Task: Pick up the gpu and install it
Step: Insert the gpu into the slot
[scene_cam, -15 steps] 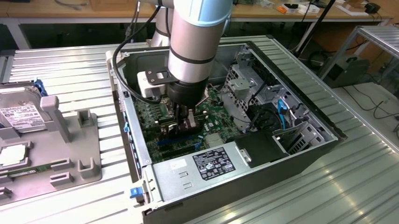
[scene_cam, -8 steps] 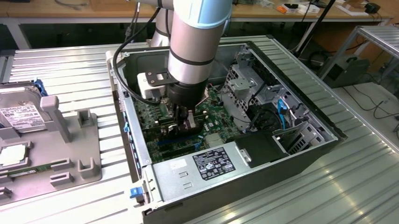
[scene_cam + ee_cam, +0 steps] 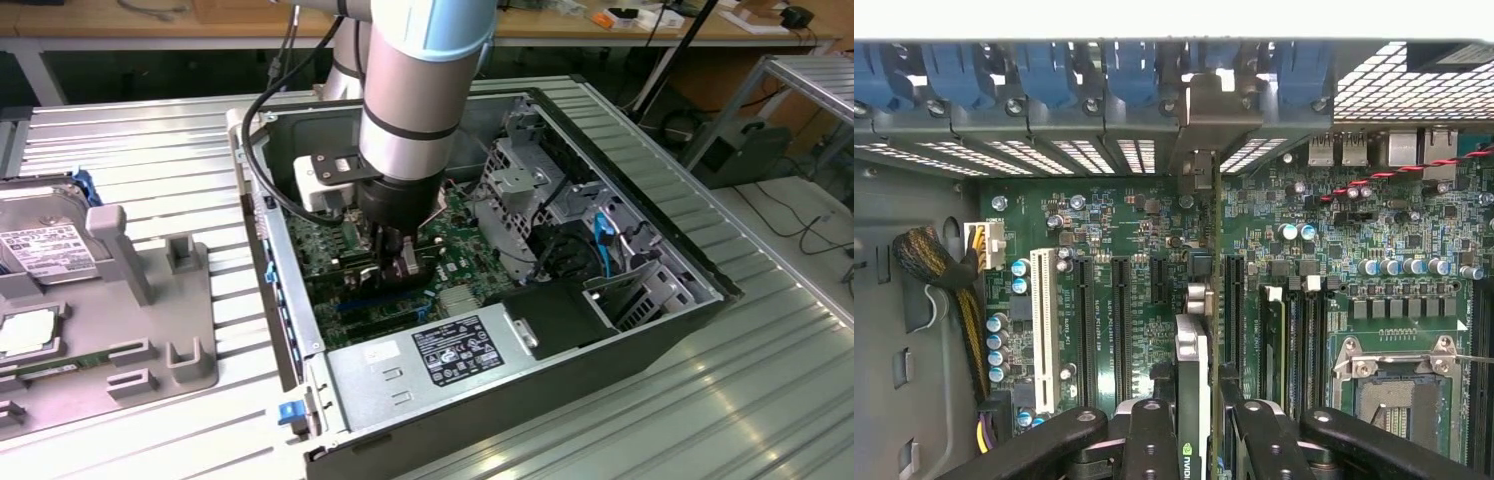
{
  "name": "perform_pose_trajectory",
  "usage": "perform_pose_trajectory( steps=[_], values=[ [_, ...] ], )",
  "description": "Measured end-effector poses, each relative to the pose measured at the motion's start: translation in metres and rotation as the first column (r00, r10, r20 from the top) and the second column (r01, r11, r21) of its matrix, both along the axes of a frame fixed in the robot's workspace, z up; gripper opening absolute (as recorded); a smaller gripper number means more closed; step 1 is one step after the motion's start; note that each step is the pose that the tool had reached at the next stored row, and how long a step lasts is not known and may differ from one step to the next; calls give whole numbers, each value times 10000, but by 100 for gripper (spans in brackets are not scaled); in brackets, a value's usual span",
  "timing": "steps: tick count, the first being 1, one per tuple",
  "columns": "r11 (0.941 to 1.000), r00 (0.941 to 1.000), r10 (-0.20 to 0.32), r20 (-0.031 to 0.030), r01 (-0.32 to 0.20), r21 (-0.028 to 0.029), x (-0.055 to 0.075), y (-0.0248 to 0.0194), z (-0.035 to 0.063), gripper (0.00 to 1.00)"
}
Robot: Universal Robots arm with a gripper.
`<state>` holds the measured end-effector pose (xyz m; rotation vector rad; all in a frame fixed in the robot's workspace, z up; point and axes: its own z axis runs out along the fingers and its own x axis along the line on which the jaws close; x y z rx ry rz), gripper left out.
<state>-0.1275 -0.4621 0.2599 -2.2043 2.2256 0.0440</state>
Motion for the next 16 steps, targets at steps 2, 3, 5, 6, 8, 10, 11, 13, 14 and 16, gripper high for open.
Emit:
perform_pose_trajectory(
  steps=[2, 3, 5, 6, 8, 10, 11, 13, 14, 16],
  values=[
    [10000, 10000, 0, 1, 0, -1, 0, 0, -5, 27],
    [10000, 10000, 0, 2, 0, 0, 0, -2, -8, 27],
    [10000, 10000, -1, 2, 1, 1, 0, -4, -11, 27],
    [10000, 10000, 0, 1, 0, 0, 0, -5, -14, 27],
    [10000, 10000, 0, 0, 0, -3, 0, -7, -23, 27],
    [10000, 10000, 1, -1, -1, -2, 0, -7, -58, 27],
    [10000, 10000, 1, 4, -1, 4, 0, -6, -69, 27],
    [10000, 10000, 1, -1, -1, -5, 0, -7, -86, 27],
    [10000, 10000, 0, -2, 0, -7, 0, -7, -87, 27],
    [10000, 10000, 0, -1, 0, -3, -1, -7, -89, 27]
  ],
)
